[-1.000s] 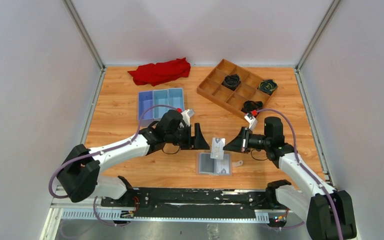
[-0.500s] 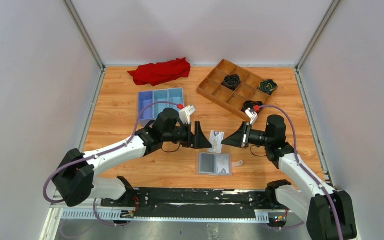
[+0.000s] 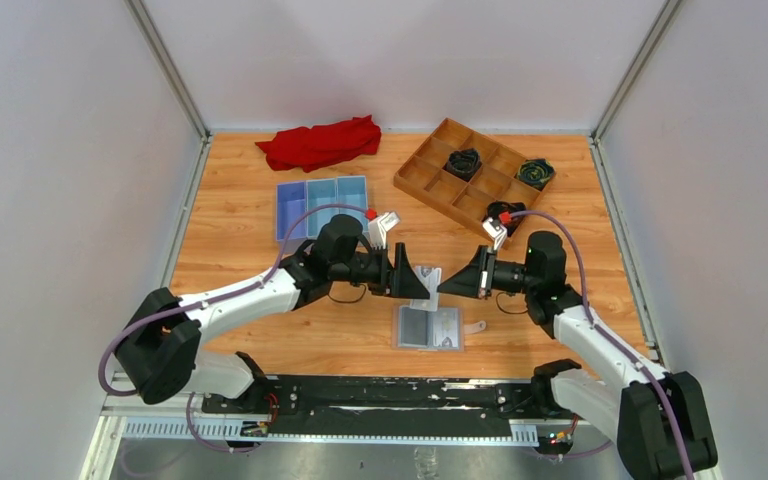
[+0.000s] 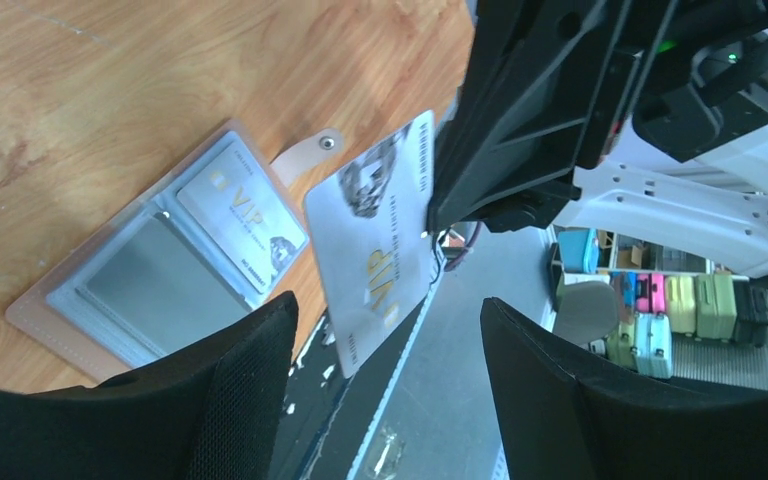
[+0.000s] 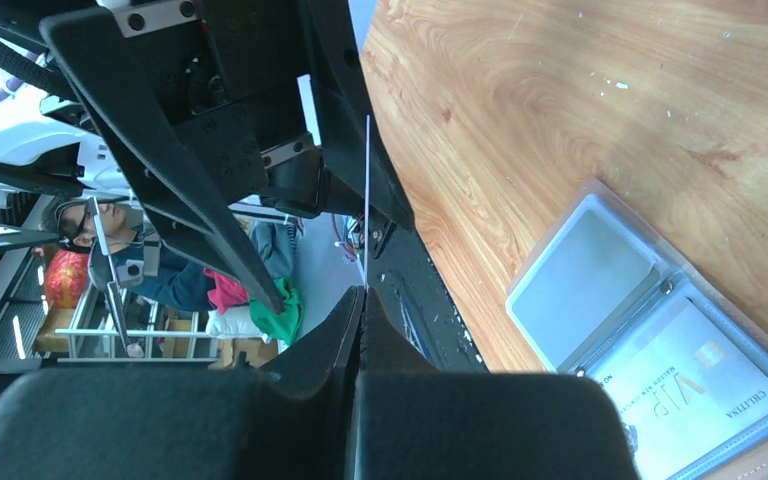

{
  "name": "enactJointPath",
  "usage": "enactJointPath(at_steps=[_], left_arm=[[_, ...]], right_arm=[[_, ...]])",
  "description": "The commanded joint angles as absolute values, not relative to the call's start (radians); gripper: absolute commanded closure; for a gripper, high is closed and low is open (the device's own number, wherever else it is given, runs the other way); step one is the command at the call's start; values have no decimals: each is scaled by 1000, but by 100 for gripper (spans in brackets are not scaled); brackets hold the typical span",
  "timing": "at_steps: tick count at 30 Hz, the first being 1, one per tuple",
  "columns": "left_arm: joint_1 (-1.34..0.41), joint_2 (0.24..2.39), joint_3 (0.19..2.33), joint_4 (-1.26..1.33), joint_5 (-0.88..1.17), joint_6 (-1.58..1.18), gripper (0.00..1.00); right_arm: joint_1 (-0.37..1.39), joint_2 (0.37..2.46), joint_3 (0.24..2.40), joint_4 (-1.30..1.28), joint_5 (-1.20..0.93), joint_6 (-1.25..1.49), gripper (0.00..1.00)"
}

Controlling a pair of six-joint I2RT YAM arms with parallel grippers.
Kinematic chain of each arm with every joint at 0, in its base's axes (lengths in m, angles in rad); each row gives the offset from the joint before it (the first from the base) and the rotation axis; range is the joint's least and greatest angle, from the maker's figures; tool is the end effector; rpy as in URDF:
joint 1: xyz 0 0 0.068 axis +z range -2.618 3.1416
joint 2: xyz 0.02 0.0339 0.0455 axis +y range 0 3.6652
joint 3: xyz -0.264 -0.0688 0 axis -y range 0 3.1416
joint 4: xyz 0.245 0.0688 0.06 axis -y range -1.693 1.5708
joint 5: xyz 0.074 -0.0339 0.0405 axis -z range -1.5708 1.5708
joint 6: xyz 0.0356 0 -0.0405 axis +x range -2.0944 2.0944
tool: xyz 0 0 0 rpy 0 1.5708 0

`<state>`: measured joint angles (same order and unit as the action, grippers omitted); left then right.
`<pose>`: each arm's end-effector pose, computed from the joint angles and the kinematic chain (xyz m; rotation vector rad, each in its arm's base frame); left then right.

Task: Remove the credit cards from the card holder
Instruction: Place the credit card in the storage box.

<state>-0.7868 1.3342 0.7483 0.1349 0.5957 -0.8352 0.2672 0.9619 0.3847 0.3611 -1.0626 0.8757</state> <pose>0.1896 -0.2184 0.2396 0.3871 2.3122 -1.5329 0.1811 0.0818 0.2271 -0.2782 2.0136 1.7078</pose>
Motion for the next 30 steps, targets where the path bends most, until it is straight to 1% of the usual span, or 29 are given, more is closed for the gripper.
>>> enactJointPath(at_steps=[1,5,12,16,20,21,24,25,29,30], left_arm=[[-781,1304,778,190,644,-860,30],[-781,1293,780,192,651,-862,34],[-781,1309,781,210,660,-870,47],[-781,1327,788,210,661,-874,58],[-781,1324,780,211,646,-879,77],[-781,1322,778,211,642,-879,84],[-781,1323,777,211,635,-882,97],[-781,1325,778,211,635,-882,100],[-778,1333,774,211,636,-881,100],[-775,1332,770,210,635,-880,100]], right_arm=[[290,979,359,407,-1092,887,100],[295,989,357,420,-1097,887,100],[306,1000,364,426,-1093,886,100],[311,1003,364,426,-1092,885,100],[313,1005,364,414,-1083,873,100],[314,1005,363,414,-1081,872,100],[315,1006,365,416,-1083,870,100],[315,1006,370,413,-1085,868,100],[314,1018,416,300,-1083,806,99],[314,1023,433,250,-1080,775,91]])
